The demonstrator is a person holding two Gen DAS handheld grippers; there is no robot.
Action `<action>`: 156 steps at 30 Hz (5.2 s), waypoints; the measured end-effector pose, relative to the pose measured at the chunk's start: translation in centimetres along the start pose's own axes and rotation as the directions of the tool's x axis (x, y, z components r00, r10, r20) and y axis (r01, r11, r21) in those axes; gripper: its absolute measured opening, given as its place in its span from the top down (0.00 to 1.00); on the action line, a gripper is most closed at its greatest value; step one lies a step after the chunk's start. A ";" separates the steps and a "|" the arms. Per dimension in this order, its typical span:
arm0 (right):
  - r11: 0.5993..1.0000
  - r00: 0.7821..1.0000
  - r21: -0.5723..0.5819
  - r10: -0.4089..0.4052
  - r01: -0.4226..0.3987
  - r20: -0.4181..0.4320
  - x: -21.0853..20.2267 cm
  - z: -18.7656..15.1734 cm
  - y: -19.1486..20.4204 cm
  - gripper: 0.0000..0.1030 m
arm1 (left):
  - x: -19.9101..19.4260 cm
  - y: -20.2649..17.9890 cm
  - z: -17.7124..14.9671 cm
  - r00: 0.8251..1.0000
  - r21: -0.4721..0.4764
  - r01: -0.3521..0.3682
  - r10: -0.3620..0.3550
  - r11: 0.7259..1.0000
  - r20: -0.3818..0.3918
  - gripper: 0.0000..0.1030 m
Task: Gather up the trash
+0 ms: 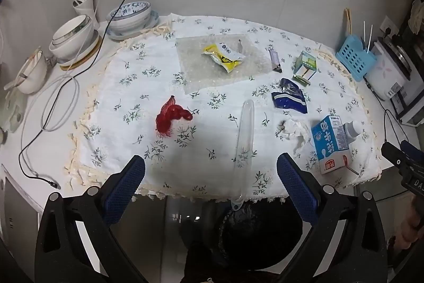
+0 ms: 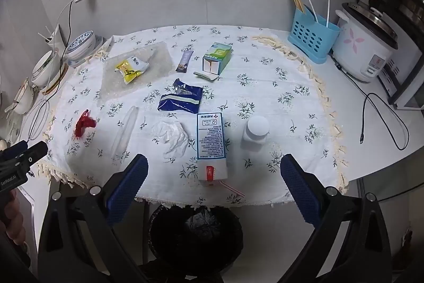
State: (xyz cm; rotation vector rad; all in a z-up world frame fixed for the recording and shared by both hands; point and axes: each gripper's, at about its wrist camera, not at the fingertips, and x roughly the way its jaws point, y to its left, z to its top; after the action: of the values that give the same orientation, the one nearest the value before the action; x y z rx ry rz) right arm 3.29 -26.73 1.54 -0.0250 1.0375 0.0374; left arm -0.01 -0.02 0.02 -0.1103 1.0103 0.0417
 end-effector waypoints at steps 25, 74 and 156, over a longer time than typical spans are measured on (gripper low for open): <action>1.000 0.999 -0.024 0.017 -0.018 -0.040 0.4 -0.4 0.9 0.07 | 0.5 -0.1 -0.2 1.000 0.008 -0.002 0.002 1.000 -0.030 0.06; 0.999 0.999 -0.010 0.031 -0.031 -0.032 -0.1 -0.4 0.7 0.07 | -0.2 -0.5 -0.1 1.000 0.028 0.010 -0.009 1.000 -0.007 0.06; 0.987 0.947 0.114 -0.073 0.114 -0.312 13.6 1.4 2.5 0.61 | 14.9 9.0 6.1 0.976 0.012 0.088 -0.083 0.996 -0.203 0.82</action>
State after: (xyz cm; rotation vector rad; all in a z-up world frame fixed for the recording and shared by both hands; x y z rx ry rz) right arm 11.25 -23.89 -9.45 0.0402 1.3480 -0.1254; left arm 12.31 9.36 -10.02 -0.1405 1.2084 -0.0601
